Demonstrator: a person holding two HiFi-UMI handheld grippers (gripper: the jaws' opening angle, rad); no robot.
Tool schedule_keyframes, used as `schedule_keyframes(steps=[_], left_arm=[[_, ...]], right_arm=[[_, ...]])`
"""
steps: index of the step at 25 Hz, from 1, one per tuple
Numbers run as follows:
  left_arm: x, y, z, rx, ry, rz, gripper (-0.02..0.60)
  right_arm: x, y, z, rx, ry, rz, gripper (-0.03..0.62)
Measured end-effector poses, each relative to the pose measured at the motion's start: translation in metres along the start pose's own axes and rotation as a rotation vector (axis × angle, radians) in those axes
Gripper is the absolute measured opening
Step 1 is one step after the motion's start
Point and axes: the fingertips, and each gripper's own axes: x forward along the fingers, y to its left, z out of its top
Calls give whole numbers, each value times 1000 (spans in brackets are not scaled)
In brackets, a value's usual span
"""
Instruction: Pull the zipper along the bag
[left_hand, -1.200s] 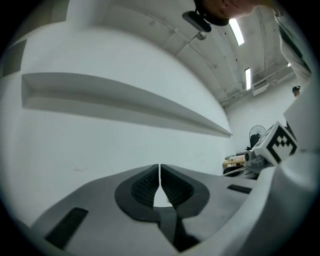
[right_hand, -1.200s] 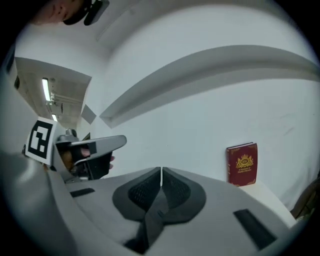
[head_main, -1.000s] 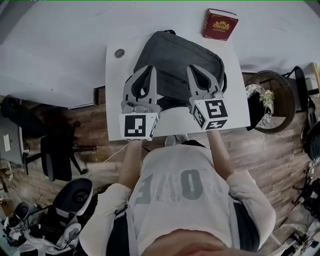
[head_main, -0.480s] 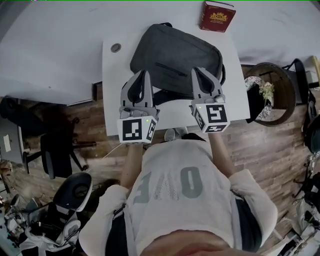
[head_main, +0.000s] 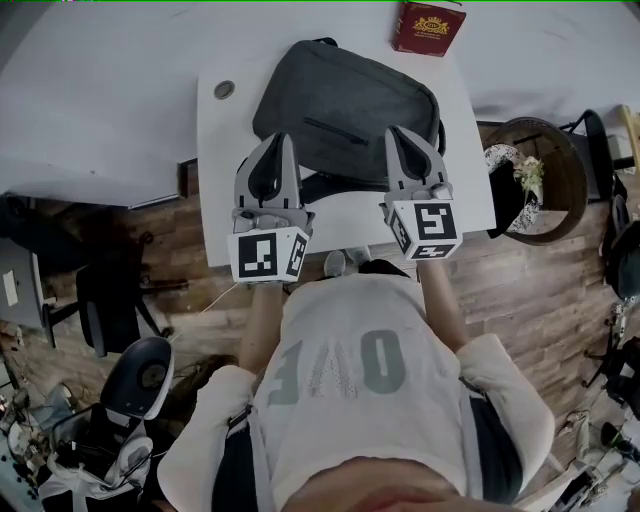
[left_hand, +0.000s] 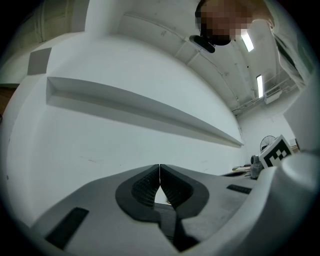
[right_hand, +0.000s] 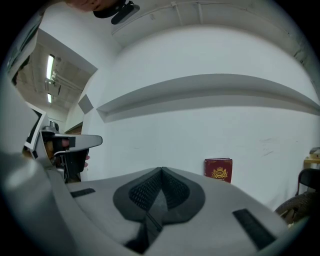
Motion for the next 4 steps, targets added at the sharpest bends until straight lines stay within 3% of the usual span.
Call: schedule_keyframes(steps=[4], left_arm=[[7,2,-4,-12,4,0,28]], right_arm=[[3,-6,-5,7,13,-6,28]])
